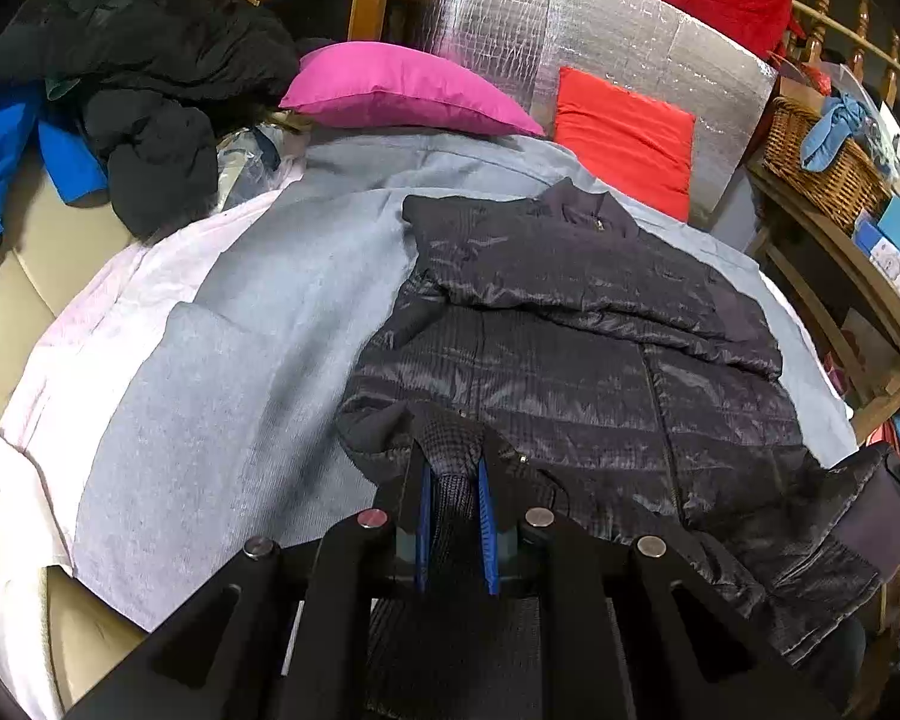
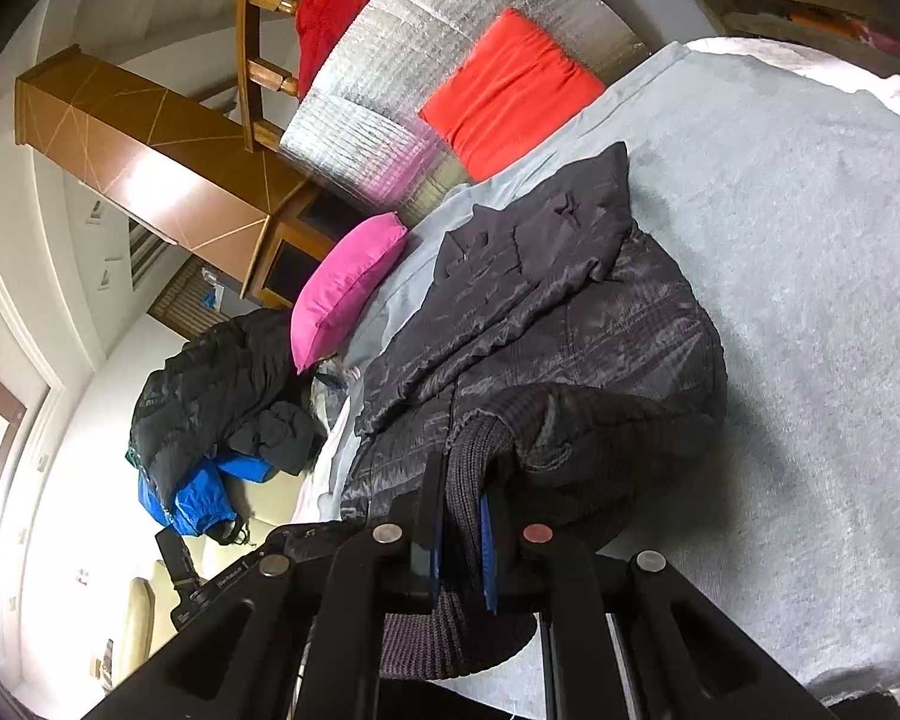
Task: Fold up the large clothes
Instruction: 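Hold the ribbed hem with both tools and press it onto the jacket, then release the hem and lift both tools away from the jacket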
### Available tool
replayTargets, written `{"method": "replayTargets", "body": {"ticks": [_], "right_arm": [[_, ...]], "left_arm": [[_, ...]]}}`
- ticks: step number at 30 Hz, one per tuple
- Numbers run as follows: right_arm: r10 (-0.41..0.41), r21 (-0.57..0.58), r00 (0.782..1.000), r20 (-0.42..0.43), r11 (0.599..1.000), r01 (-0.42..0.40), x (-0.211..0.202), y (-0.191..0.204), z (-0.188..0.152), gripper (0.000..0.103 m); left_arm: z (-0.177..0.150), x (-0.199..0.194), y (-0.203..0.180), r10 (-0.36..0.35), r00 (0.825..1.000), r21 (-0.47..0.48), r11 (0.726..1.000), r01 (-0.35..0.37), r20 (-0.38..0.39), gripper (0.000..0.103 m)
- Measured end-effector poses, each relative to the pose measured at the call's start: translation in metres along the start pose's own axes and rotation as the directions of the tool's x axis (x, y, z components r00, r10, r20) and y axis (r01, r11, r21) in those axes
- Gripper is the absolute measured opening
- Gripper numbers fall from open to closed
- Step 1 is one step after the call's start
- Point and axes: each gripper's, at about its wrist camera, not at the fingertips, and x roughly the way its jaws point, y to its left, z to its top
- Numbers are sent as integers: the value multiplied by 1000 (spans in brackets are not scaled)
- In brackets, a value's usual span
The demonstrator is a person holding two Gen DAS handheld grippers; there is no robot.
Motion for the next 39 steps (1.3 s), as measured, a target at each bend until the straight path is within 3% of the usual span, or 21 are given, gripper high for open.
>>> {"method": "replayTargets", "body": {"ticks": [10, 21, 28, 39], "right_arm": [[7, -30, 997, 74, 1000, -5, 0, 20, 39, 9], [22, -45, 982, 188, 999, -14, 23, 42, 125, 9], [-9, -37, 973, 232, 999, 18, 65, 51, 193, 9], [-190, -18, 965, 183, 980, 196, 183, 30, 273, 9]], "left_arm": [[49, -6, -8, -39, 996, -34, 999, 42, 84, 14], [147, 7, -38, -33, 977, -34, 999, 41, 209, 14], [209, 57, -52, 22, 973, -58, 998, -9, 228, 15], [250, 176, -51, 133, 981, -40, 991, -128, 143, 15]]}}
